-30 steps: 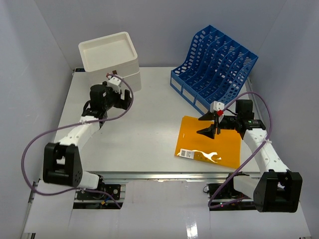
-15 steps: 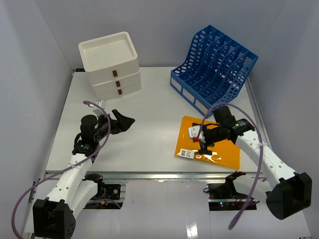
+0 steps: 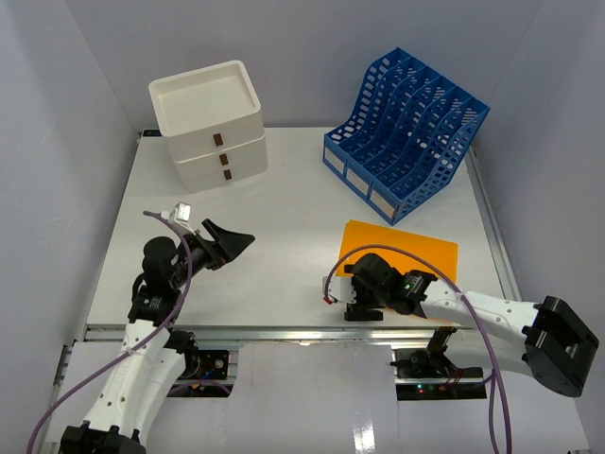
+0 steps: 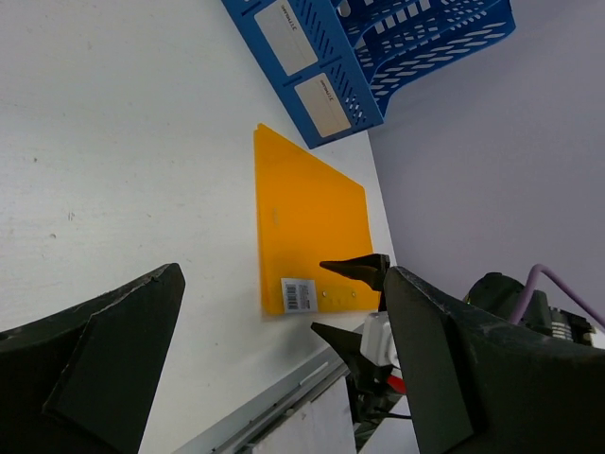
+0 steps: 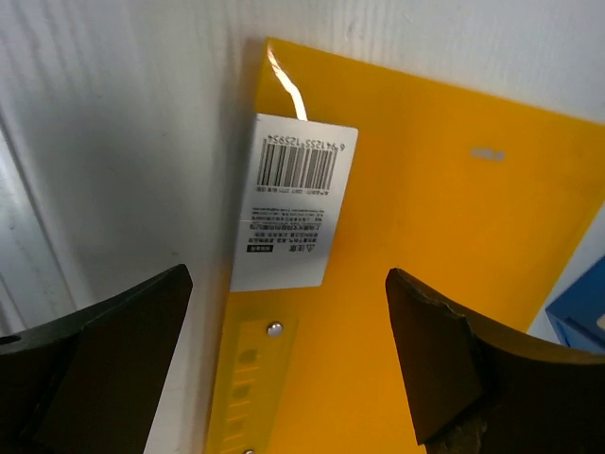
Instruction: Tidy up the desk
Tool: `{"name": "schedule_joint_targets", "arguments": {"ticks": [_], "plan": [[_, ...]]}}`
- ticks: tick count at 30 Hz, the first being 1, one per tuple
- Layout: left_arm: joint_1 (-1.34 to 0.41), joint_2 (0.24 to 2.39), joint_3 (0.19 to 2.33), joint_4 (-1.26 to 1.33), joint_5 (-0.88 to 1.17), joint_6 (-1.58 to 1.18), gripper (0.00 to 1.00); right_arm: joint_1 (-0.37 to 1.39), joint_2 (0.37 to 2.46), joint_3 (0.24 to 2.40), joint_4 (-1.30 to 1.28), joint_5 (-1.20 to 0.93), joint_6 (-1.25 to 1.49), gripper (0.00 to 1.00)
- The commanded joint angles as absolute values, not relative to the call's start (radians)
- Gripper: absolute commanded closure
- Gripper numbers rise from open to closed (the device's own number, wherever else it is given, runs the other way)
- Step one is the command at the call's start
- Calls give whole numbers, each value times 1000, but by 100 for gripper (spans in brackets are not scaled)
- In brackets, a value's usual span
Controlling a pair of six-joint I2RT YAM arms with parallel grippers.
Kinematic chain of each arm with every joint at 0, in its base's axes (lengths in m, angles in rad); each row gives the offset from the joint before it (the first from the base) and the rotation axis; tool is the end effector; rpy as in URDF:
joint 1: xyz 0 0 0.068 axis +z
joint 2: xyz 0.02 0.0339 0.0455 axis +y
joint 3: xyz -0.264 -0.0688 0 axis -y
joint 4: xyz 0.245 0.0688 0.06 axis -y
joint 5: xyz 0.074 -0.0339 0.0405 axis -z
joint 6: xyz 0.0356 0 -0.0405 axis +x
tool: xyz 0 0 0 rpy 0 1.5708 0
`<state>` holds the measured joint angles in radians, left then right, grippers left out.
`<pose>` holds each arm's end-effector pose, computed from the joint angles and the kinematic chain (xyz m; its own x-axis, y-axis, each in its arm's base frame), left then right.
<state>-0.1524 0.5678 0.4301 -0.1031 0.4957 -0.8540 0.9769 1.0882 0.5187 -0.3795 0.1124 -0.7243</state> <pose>0.1463 -0.0396 0.2562 -0.5998 -0.5788 -0.5525 0.2100 0.5524 -0.8067 0.1152 0.1634 0.1769 0.1808 -0.9089 -0.3759 -0.8908 0.0107 -0.4543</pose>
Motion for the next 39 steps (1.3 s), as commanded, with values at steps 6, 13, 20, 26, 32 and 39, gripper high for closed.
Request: {"name": "schedule_joint_targets", "arguments": {"ticks": [6, 13, 20, 26, 32, 39], "plan": [[-150, 512, 392, -157, 525, -977, 2, 1022, 1131, 407, -193, 358, -544, 7], [-151, 553, 372, -146, 596, -1020, 2, 1023, 1164, 415, -237, 245, -537, 32], [-189, 578, 328, -109, 599, -1083, 2, 1023, 1196, 454, -278, 140, -534, 66], [-327, 667, 293, -12, 512, -1164, 2, 1023, 1193, 504, -311, 41, -552, 91], [-460, 857, 313, 145, 404, -1244, 2, 1024, 1122, 549, -320, 9, -568, 92], [-586, 1101, 396, 223, 298, -1331, 2, 1021, 1025, 607, -321, -24, -582, 92]]}}
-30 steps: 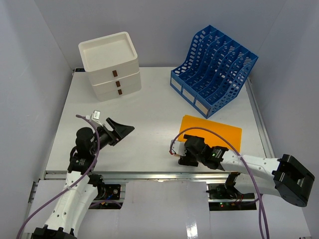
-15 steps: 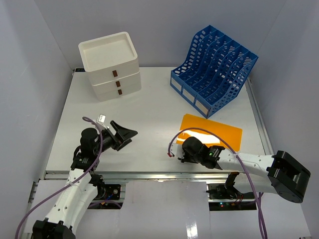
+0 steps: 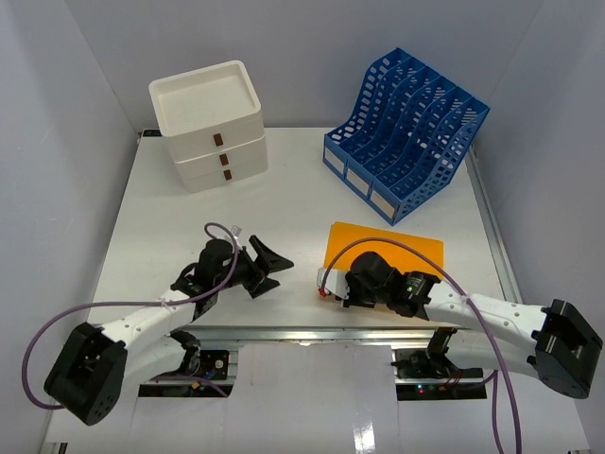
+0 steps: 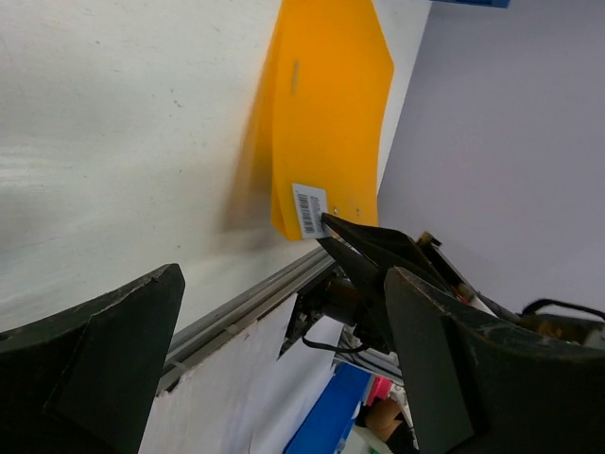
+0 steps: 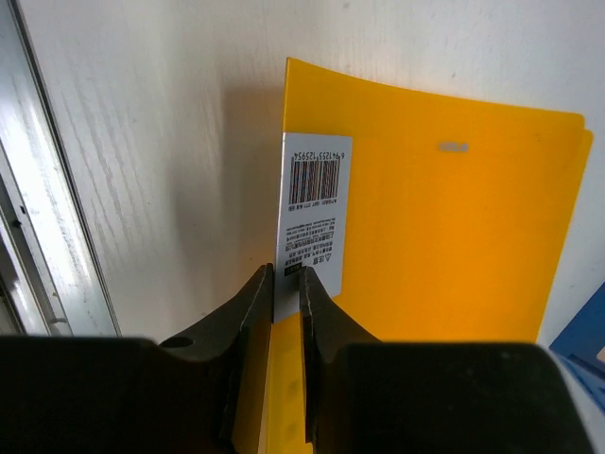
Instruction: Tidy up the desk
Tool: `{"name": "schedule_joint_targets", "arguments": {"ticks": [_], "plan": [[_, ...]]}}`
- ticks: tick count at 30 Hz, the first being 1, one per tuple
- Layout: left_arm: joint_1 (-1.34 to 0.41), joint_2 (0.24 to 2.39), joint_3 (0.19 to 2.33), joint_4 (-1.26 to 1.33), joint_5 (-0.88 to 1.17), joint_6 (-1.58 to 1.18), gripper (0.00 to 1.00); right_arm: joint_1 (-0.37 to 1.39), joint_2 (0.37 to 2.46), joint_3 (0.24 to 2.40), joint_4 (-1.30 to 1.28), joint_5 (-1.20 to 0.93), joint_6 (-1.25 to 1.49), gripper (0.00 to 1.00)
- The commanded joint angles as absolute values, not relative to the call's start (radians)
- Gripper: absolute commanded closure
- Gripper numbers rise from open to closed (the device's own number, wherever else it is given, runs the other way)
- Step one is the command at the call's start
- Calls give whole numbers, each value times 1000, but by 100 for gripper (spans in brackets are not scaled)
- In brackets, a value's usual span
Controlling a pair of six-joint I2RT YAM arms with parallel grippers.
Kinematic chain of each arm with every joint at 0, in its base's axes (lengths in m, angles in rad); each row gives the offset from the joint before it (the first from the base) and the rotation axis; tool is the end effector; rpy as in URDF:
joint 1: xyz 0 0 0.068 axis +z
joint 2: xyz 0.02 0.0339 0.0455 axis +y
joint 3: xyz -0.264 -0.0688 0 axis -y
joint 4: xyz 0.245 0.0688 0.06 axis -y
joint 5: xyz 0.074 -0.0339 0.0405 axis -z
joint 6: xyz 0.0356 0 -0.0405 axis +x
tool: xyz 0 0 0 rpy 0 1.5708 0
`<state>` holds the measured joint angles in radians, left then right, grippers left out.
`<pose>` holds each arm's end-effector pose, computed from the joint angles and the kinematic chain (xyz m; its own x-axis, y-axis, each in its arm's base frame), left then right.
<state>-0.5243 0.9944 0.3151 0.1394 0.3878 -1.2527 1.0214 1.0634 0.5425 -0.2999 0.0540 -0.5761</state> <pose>0.1631 -0.1099 0.1726 -0.8461 -0.5265 -0.0836 -0.1899 0.4443 -0.8755 0.1106 0.1770 0.1942 0.1330 -0.8244 -0.5501 -0.9062 0.1236 -0.4044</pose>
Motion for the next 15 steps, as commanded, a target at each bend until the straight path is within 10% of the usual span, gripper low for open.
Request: {"name": "schedule_joint_targets", "arguments": {"ticks": [1, 15], "plan": [[-603, 1142, 413, 225, 291, -1344, 2, 1019, 1023, 613, -321, -28, -581, 92], [-705, 1522, 604, 347, 294, -1409, 2, 1014, 997, 621, -312, -101, -572, 92]]}}
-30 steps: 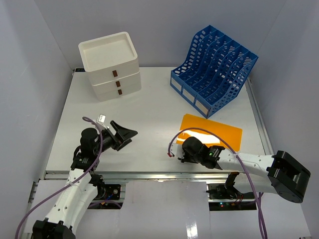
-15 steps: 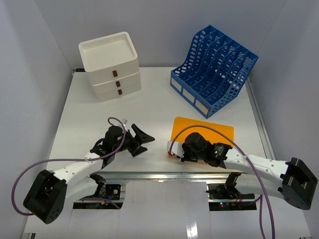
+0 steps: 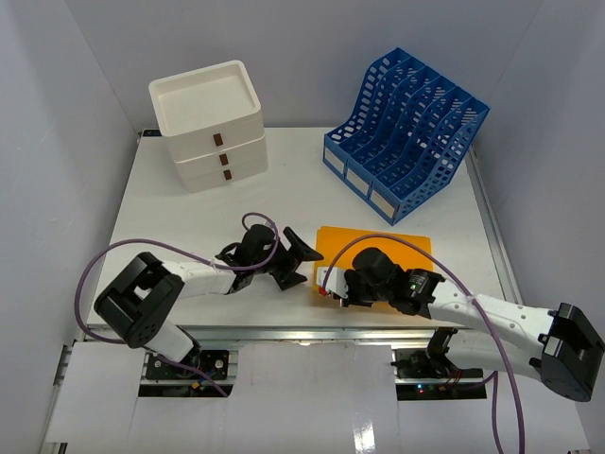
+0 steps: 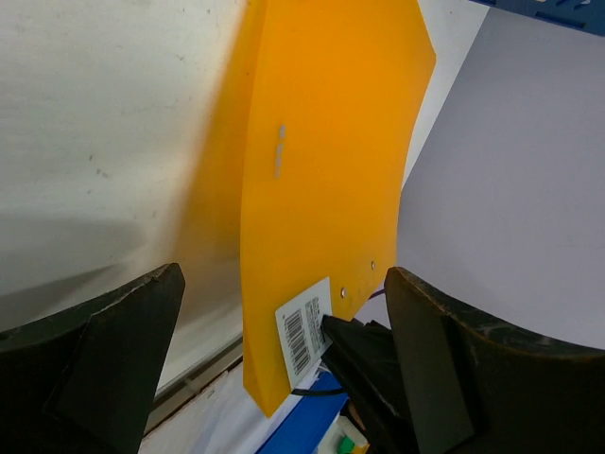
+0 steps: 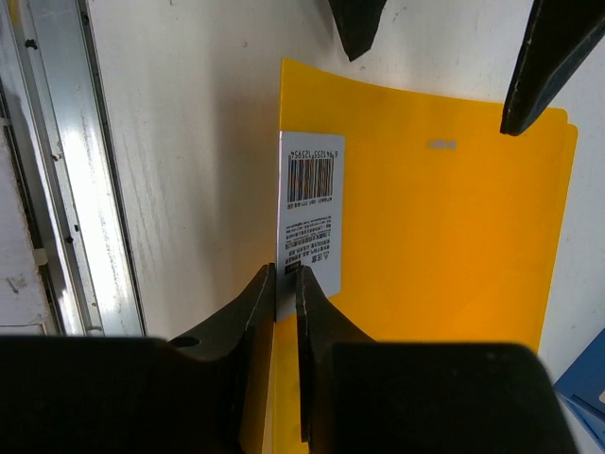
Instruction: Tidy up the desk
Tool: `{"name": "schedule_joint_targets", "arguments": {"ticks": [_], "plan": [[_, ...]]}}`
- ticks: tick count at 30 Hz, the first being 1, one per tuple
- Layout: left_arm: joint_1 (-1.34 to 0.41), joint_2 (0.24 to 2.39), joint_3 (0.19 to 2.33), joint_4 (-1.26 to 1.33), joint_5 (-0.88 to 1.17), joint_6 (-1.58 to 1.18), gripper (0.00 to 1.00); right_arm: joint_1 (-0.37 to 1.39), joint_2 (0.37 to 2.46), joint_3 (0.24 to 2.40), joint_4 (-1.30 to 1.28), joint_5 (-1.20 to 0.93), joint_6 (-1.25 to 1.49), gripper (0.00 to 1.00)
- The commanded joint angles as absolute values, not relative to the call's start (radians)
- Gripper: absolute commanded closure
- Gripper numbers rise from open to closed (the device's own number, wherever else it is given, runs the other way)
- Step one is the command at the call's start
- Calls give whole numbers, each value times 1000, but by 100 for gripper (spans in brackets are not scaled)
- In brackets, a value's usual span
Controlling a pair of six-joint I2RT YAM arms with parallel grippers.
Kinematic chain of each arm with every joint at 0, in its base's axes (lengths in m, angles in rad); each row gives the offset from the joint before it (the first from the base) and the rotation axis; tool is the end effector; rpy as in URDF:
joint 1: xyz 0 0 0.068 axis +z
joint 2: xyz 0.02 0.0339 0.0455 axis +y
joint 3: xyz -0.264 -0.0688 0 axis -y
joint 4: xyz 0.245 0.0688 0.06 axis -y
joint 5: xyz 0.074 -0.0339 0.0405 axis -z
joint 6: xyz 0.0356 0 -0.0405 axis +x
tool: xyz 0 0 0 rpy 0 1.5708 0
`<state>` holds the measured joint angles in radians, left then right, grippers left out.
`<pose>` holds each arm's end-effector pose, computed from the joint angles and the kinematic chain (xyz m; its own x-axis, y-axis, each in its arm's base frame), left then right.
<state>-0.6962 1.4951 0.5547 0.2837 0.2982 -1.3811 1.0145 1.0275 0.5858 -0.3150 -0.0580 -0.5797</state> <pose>0.2070 -0.1866 0.1483 -0.8657 -0.4999 0.0268 -0.3108 0.4947 -0.8116 0.1093 0.1797 0.2138 0.1733 -0.7569 -0.6301 -0.9265 0.0917 -0.3650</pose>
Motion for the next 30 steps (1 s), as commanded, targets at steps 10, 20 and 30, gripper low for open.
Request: {"name": "schedule_joint_targets", "arguments": {"ticks": [10, 20, 30], "plan": [[-756, 1699, 625, 551, 394, -1481, 32, 1013, 997, 672, -297, -146, -565, 92], [-756, 1640, 611, 583, 384, -1434, 100, 1013, 991, 693, -405, -271, -700, 62], [-745, 1344, 715, 65, 191, -895, 100, 811, 961, 959, -759, -580, -1008, 10]]}}
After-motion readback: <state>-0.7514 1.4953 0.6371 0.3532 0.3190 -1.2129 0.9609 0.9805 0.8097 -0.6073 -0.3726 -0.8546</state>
